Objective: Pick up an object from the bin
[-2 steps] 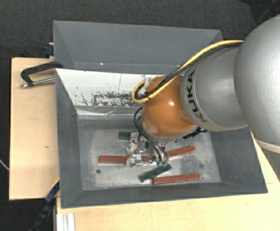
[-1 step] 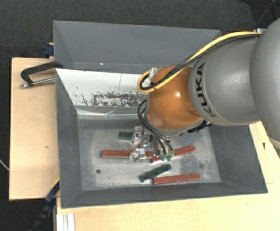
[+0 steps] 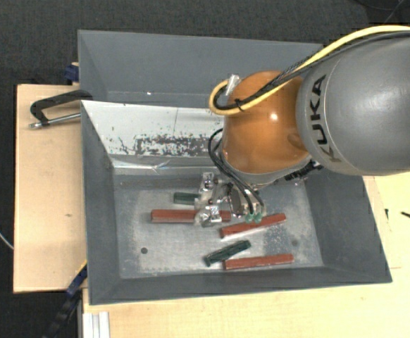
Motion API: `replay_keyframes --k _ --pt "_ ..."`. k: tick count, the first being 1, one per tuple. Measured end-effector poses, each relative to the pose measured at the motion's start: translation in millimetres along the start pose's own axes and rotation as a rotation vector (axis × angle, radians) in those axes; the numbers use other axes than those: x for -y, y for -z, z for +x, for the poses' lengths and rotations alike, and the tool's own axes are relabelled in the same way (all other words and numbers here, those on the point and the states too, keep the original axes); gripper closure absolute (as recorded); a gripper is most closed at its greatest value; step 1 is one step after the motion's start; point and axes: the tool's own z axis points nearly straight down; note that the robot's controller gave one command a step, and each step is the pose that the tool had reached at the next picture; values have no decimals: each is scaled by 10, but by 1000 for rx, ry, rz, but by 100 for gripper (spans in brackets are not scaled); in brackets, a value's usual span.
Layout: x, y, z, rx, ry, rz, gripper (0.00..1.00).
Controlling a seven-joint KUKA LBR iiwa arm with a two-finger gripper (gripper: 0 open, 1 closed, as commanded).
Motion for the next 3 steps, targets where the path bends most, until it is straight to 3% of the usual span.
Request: replay_keyframes --k 1,2,3 --pt "-15 153 8 3 5 0 100" --pt "366 240 -50 4 -39 -2 100" --pt "542 258 -83 -1 -83 1 100"
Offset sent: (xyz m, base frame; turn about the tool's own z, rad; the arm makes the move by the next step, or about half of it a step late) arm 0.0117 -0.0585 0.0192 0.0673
